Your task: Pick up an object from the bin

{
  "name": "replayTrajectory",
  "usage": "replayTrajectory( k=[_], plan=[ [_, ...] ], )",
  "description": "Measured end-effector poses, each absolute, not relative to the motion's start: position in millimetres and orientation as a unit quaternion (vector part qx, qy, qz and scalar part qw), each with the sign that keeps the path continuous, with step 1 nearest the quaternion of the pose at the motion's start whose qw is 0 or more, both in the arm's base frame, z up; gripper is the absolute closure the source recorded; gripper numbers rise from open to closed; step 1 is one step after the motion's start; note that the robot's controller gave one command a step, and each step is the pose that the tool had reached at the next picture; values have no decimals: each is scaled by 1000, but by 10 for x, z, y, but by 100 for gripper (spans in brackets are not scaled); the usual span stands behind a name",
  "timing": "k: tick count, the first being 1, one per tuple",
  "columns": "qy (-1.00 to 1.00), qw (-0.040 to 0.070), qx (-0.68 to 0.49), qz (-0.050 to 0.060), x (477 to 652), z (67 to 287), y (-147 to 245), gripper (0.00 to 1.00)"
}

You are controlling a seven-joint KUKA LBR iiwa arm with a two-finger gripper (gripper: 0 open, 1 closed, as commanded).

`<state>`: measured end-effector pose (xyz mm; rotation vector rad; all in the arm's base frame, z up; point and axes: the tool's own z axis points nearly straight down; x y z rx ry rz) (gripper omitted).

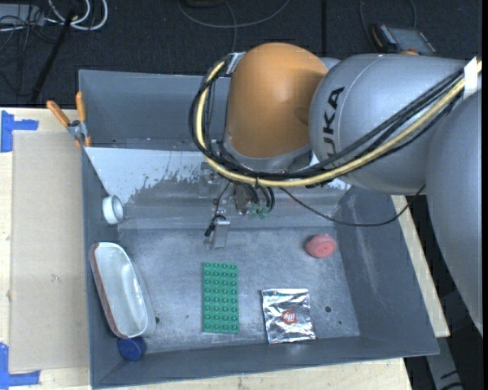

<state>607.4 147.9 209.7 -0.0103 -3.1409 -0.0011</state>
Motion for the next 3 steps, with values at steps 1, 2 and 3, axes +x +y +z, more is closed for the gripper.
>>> replayTrajectory(
  k=[1, 2, 3],
  plan=[
    [-1000, 6, -19, 2, 5563, 1252, 824, 0],
    [-999, 2, -41, 0, 5296, 668, 869, 0],
    [-999, 0, -41, -1, 5322, 726, 870, 100]
  ],
)
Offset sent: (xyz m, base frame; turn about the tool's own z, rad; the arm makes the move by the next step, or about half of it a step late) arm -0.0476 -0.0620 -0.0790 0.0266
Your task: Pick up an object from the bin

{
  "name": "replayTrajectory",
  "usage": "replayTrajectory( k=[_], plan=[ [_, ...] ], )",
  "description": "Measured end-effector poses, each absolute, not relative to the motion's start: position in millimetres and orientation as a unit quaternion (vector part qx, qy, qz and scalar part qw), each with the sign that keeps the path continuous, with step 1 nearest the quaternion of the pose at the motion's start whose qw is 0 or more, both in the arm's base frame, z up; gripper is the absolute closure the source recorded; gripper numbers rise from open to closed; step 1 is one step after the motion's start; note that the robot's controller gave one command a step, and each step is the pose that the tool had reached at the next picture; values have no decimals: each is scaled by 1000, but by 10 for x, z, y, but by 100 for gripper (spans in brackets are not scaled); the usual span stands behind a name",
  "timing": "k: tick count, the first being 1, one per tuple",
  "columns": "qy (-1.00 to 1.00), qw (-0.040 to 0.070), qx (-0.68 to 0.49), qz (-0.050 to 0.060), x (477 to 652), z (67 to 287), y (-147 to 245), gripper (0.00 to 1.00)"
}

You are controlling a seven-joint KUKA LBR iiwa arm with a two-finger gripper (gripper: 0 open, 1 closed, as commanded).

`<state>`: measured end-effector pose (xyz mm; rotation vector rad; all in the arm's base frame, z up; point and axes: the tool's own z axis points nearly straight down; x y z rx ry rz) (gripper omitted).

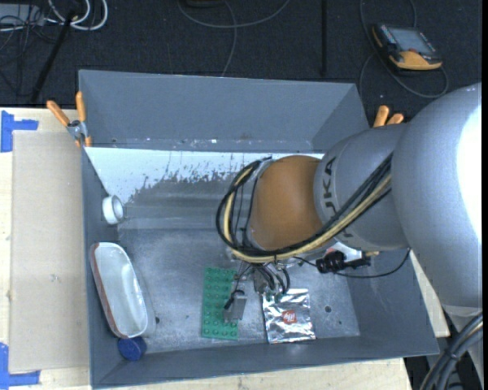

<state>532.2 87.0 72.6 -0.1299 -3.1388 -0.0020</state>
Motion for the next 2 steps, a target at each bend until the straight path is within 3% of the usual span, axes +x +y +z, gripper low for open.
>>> replayTrajectory(
  k=[1, 2],
  plan=[
    [-998, -4, -60, -1, 5446, 1901, 806, 100],
    [-998, -3, -62, -1, 5313, 2557, 820, 100]
  ],
)
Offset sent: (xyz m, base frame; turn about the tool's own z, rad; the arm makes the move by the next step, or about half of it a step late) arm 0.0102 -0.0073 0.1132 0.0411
